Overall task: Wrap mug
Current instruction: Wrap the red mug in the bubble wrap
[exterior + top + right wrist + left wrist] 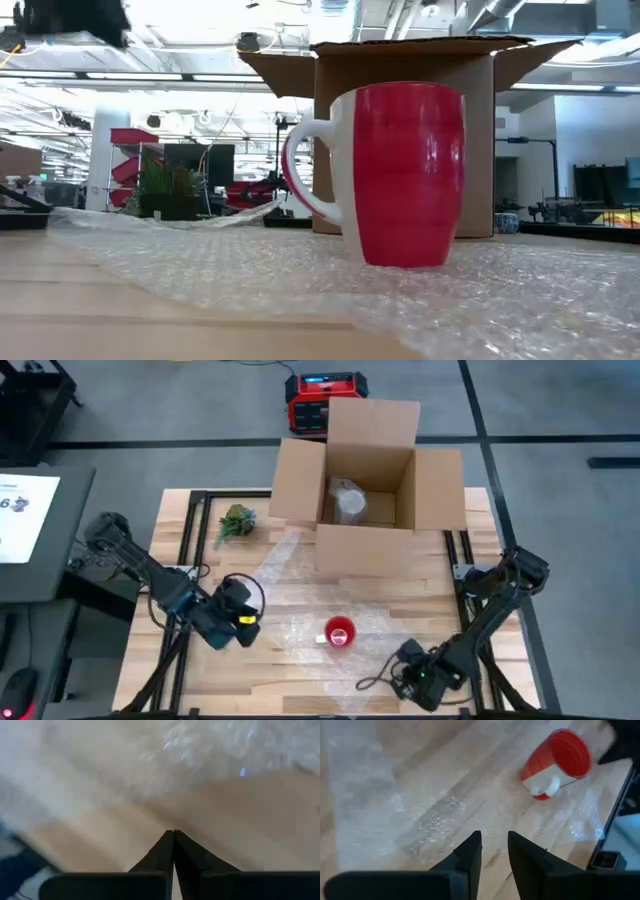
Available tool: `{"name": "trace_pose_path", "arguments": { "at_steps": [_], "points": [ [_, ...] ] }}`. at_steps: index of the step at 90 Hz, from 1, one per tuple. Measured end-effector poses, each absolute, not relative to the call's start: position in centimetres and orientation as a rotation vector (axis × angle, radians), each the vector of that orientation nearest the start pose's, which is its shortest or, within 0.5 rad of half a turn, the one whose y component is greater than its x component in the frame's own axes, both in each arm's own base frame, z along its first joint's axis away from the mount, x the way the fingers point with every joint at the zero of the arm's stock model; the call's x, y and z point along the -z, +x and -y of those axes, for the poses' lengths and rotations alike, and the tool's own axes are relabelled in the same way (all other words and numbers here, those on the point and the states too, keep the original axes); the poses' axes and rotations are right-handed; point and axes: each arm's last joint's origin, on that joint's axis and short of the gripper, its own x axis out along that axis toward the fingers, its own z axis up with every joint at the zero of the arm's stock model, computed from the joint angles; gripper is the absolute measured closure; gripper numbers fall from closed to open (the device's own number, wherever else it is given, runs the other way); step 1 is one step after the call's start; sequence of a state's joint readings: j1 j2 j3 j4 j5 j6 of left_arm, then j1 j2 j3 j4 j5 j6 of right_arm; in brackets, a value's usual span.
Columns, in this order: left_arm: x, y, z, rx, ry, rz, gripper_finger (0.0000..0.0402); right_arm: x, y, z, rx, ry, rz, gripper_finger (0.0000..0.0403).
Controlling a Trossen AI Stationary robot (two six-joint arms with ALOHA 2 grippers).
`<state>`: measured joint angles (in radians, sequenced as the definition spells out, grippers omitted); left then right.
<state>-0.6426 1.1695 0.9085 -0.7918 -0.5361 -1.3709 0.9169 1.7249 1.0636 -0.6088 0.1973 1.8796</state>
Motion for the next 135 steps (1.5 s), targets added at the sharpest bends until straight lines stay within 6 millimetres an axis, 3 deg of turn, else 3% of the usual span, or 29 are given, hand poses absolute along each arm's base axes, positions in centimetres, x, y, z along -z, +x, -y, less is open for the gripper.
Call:
{"name": "trace_pose_path", "arguments": {
  "at_steps": [17, 41, 52, 64, 85, 109, 135],
  "points": [
    [-21.1, 17.9, 9.9, -0.408, -0.664, -0.811, 0.0298, -21.1, 21.2, -25.6, 0.503, 0.861, -1.157, 0.0402],
    [-17.2, 18.7, 9.0, -0.28, -0.234, -0.993, 0.025, -25.4, 24.1, -24.8, 0.476, 0.91, -1.09, 0.0403],
    [-14.9, 19.0, 8.6, -0.278, -0.068, -1.105, 0.0252, -27.2, 25.3, -23.9, 0.482, 0.92, -1.071, 0.0403],
    [-13.4, 19.3, 8.5, -0.321, -0.015, -1.183, 0.0279, -28.9, 26.5, -23.0, 0.473, 0.927, -1.014, 0.0403],
    [-14.2, 19.6, 8.5, -0.459, -0.055, -1.168, 0.0391, -31.4, 28.0, -22.0, 0.351, 0.828, -0.98, 0.0403],
    [-18.3, 21.0, 9.4, -0.511, -0.207, -1.049, 0.0401, -32.2, 28.4, -21.7, 0.256, 0.704, -0.982, 0.0403],
    [-18.0, 20.7, 9.4, -0.542, -0.288, -1.085, 0.0385, -32.2, 28.5, -21.7, 0.19, 0.588, -0.991, 0.0403]
  ]
}}
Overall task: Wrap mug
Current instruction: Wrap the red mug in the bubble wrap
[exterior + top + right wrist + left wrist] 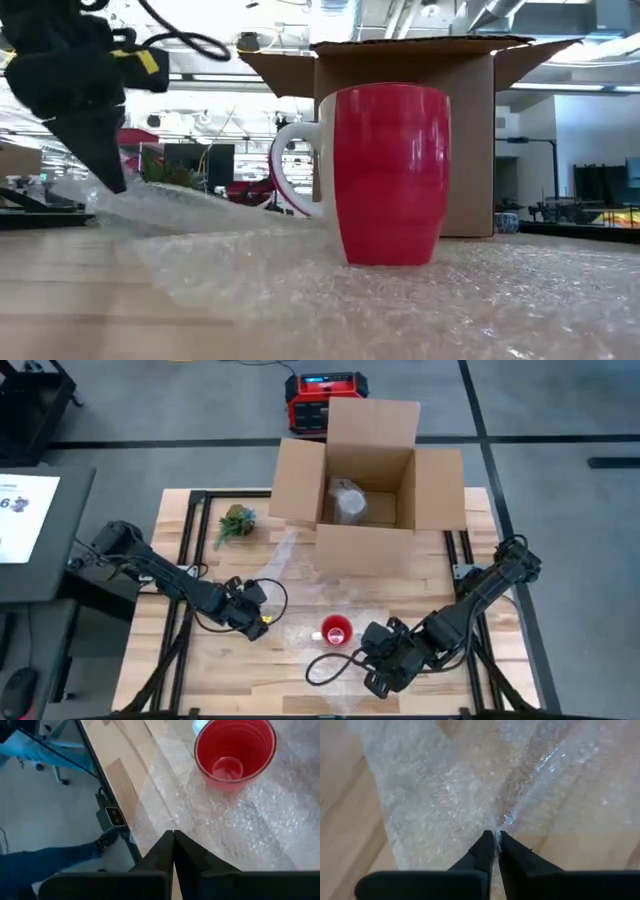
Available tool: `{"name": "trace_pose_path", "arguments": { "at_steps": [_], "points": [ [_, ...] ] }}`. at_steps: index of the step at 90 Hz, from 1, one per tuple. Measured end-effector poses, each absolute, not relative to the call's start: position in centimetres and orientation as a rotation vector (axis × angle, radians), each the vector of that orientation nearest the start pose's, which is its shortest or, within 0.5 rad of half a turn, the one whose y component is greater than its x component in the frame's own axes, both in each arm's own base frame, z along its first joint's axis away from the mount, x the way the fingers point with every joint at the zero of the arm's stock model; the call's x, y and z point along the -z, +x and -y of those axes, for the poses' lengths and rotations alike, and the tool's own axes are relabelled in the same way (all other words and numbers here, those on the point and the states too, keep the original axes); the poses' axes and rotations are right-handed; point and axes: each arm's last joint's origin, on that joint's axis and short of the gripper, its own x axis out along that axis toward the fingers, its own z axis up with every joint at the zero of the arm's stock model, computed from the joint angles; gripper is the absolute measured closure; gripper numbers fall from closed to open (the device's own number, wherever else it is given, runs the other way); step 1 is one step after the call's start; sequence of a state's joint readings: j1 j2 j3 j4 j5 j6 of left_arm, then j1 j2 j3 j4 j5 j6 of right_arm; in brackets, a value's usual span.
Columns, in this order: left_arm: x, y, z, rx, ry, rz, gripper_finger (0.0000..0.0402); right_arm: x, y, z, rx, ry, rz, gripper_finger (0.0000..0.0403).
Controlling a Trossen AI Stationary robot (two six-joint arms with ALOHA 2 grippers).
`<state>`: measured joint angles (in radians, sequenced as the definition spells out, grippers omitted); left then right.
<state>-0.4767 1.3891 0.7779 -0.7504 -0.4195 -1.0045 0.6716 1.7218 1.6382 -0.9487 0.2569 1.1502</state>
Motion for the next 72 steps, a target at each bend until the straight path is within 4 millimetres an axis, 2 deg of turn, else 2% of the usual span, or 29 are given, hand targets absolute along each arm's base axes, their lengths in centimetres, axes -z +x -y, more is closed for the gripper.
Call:
{"name": "trace_pose_path", "arguments": {
  "at_steps": [23, 32, 39, 59, 72],
  "points": [
    [-17.95, 20.73, 9.35, -0.508, -0.226, -1.092, 0.0303, -32.25, 28.35, -22.1, 0.214, 0.669, -0.978, 0.0403],
    [-17.94, 20.63, 9.08, -0.521, -0.184, -1.098, 0.0291, -32.25, 28.39, -22.04, 0.245, 0.709, -0.967, 0.0403],
    [-18.02, 20.54, 8.98, -0.54, -0.203, -1.093, 0.0306, -32.27, 28.42, -22.04, 0.251, 0.725, -0.963, 0.0403],
    [-18.36, 20.28, 8.9, -0.577, -0.238, -1.062, 0.039, -32.28, 28.41, -22.08, 0.247, 0.724, -0.963, 0.0403],
    [-18.32, 19.96, 8.68, -0.629, -0.237, -1.064, 0.04, -32.28, 28.41, -22.08, 0.247, 0.724, -0.962, 0.0403]
  ]
}}
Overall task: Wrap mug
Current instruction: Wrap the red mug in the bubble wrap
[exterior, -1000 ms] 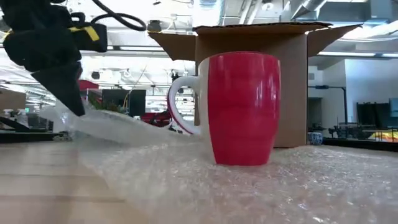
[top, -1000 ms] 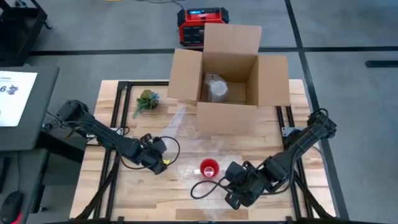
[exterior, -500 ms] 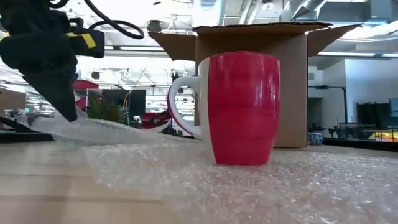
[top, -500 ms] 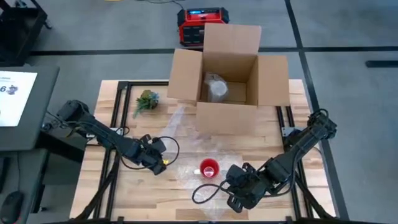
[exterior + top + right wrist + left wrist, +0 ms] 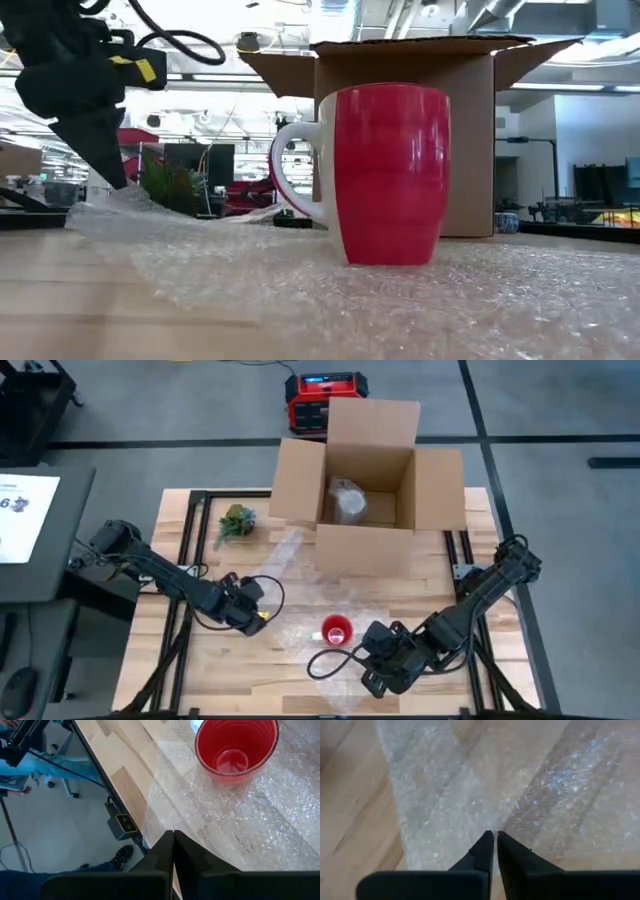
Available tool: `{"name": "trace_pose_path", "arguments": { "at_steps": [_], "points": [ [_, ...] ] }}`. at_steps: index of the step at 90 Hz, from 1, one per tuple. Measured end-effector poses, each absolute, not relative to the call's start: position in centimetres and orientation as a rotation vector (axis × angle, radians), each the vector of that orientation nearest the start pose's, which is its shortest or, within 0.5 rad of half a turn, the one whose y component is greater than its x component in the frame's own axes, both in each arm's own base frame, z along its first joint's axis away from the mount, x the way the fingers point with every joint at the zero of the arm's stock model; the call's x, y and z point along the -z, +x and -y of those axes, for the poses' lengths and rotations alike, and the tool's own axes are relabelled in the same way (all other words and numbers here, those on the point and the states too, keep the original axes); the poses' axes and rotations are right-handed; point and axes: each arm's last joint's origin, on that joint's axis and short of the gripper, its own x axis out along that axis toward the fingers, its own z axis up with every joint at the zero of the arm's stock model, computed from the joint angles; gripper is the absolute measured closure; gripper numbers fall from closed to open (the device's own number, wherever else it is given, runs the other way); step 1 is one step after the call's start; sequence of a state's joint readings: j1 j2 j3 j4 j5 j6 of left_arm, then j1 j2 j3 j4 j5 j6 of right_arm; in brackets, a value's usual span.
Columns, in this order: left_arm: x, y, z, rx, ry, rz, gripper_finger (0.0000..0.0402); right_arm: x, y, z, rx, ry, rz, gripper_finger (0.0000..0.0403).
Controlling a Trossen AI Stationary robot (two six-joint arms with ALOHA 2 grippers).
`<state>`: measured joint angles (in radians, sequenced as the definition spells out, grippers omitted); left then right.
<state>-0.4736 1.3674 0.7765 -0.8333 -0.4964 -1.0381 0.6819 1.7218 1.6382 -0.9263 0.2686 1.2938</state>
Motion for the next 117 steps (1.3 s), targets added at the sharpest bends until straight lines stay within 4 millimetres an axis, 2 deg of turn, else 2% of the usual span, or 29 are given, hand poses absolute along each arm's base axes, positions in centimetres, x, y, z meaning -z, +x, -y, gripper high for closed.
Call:
{"name": "trace_pose_path", "arguments": {
  "at_steps": [22, 56, 70, 81, 91, 103, 110, 117],
  "points": [
    [-18.8, 19.7, 8.4, -0.69, -0.267, -0.995, 0.0401, -32.3, 27.9, -22.7, 0.228, 0.712, -0.971, 0.0403],
    [-24.0, 17.3, 7.0, -0.614, -0.427, -0.722, 0.0402, -32.2, 27.5, -23.0, 0.217, 0.68, -0.986, 0.0403],
    [-24.6, 17.1, 6.9, -0.558, -0.405, -0.711, 0.0401, -32.2, 27.7, -22.8, 0.222, 0.666, -0.977, 0.0403],
    [-23.6, 17.8, 6.1, -0.596, -0.429, -0.731, 0.0384, -32.2, 27.9, -22.5, 0.231, 0.656, -0.964, 0.0403],
    [-21.7, 19.1, 5.4, -0.58, -0.438, -0.735, 0.0339, -32.2, 28.1, -22.3, 0.236, 0.658, -0.962, 0.0403],
    [-18.6, 19.9, 4.1, -0.56, -0.47, -0.833, 0.0285, -32.2, 28.2, -22.2, 0.24, 0.668, -0.958, 0.0403],
    [-16.8, 19.8, 3.5, -0.588, -0.48, -0.895, 0.0277, -32.2, 28.2, -22.3, 0.246, 0.686, -0.957, 0.0403],
    [-15.9, 20.3, 3.3, -0.571, -0.496, -0.933, 0.0284, -32.2, 28.1, -22.4, 0.25, 0.708, -0.955, 0.0403]
  ]
}}
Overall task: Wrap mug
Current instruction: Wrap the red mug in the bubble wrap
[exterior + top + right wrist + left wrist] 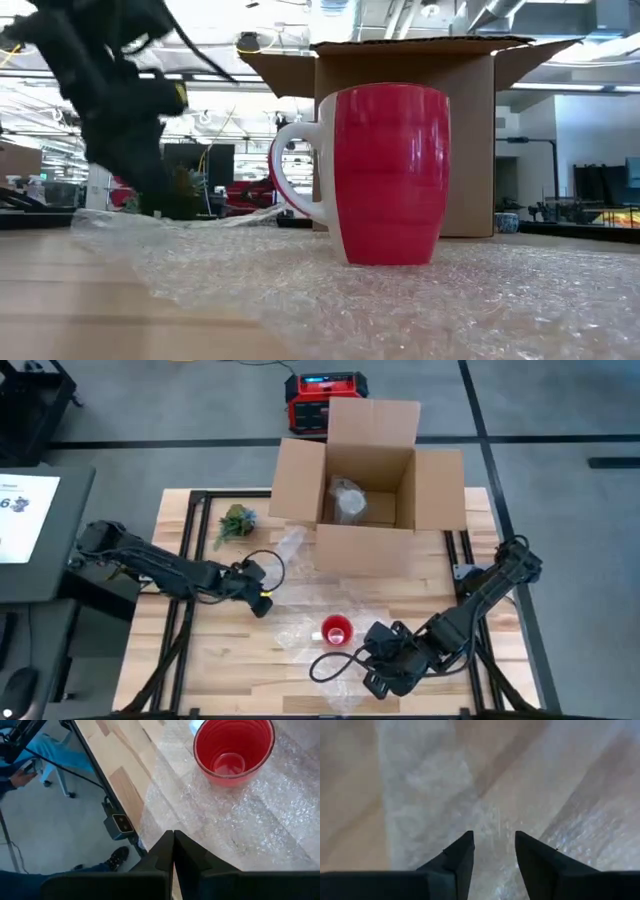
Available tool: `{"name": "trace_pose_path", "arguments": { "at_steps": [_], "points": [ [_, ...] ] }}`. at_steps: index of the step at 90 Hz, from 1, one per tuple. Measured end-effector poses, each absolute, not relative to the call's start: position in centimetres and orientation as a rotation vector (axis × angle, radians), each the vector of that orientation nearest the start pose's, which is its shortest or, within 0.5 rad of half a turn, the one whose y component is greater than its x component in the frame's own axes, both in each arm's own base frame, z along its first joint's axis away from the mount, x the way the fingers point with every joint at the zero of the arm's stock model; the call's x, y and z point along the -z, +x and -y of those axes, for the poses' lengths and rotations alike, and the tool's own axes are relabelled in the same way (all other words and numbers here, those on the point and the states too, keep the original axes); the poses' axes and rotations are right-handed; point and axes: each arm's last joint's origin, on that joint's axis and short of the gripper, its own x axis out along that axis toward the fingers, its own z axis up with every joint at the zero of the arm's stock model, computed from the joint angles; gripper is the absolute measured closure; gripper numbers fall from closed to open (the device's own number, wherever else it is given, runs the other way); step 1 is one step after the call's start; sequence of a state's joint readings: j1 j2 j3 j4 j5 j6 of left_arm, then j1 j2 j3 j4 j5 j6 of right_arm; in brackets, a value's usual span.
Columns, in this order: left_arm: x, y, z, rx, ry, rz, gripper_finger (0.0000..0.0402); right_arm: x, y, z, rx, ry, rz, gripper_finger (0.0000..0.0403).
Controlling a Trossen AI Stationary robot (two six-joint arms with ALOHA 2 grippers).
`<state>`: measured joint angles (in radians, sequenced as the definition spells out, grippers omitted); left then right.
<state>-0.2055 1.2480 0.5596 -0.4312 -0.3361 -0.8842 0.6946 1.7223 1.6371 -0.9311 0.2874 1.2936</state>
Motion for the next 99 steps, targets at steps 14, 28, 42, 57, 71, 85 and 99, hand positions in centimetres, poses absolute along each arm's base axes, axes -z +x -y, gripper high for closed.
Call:
{"name": "trace_pose_path", "arguments": {
  "at_steps": [14, 28, 42, 57, 71, 85, 99],
  "points": [
    [-14.4, 20.7, 3.4, -0.538, -0.477, -1.011, 0.0335, -32.2, 27.7, -22.9, 0.24, 0.72, -0.958, 0.0403],
    [-13.4, 20.9, 3.4, -0.572, -0.489, -1.052, 0.0394, -32.2, 27.5, -23.2, 0.242, 0.736, -0.96, 0.0403],
    [-14.1, 21.1, 3.5, -0.564, -0.493, -1.064, 0.0401, -32.2, 27.5, -23.2, 0.243, 0.736, -0.961, 0.0403],
    [-17.2, 21.4, 3.7, -0.556, -0.418, -1.07, 0.0402, -32.2, 27.5, -23.2, 0.244, 0.737, -0.961, 0.0403],
    [-20.5, 21.7, 4.4, -0.495, -0.37, -1.015, 0.0402, -32.2, 27.5, -23.1, 0.242, 0.729, -0.961, 0.0403],
    [-23.0, 21.8, 6.1, -0.368, -0.357, -0.932, 0.0402, -32.2, 27.6, -23.0, 0.247, 0.728, -0.961, 0.0403],
    [-24.4, 21.8, 7.8, -0.243, -0.381, -0.86, 0.0402, -32.2, 27.7, -22.9, 0.25, 0.725, -0.958, 0.0403]
  ]
}}
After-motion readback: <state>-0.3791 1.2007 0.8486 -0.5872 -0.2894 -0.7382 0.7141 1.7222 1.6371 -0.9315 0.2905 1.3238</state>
